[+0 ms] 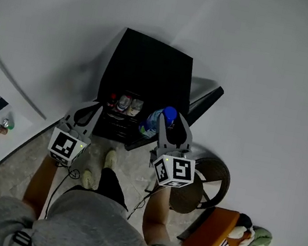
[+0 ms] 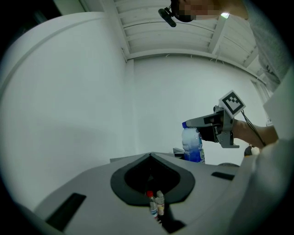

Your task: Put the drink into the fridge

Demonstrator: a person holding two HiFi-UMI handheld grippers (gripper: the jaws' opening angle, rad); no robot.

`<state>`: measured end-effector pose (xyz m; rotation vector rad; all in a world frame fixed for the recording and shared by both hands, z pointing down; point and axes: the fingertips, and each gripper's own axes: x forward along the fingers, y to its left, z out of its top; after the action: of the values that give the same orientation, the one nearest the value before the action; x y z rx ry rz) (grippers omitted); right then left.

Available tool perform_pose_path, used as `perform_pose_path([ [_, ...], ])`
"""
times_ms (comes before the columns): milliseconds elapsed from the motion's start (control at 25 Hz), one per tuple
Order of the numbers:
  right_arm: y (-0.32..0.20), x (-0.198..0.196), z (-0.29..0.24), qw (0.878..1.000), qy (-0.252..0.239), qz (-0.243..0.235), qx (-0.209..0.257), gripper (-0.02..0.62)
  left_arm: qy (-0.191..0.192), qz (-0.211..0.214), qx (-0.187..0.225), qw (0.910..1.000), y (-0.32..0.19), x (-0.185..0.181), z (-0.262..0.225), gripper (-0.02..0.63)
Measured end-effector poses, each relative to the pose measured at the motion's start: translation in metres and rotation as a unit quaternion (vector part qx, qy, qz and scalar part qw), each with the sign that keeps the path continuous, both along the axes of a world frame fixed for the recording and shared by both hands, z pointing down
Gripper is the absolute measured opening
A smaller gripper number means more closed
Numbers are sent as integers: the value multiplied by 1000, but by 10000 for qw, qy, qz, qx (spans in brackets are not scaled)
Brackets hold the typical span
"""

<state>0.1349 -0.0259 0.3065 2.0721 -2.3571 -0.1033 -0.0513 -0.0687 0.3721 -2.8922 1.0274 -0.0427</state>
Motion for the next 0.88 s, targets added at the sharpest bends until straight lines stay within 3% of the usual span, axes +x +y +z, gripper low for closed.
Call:
perform_pose_path([
  [400,19,14,71,9988,-142,169,-439,184,-78,315,-274,9991,6,38,33,2],
  [880,-3,53,155,9985,-251,328,-365,184,-254,242,-662,9972,-10,72,101,2],
])
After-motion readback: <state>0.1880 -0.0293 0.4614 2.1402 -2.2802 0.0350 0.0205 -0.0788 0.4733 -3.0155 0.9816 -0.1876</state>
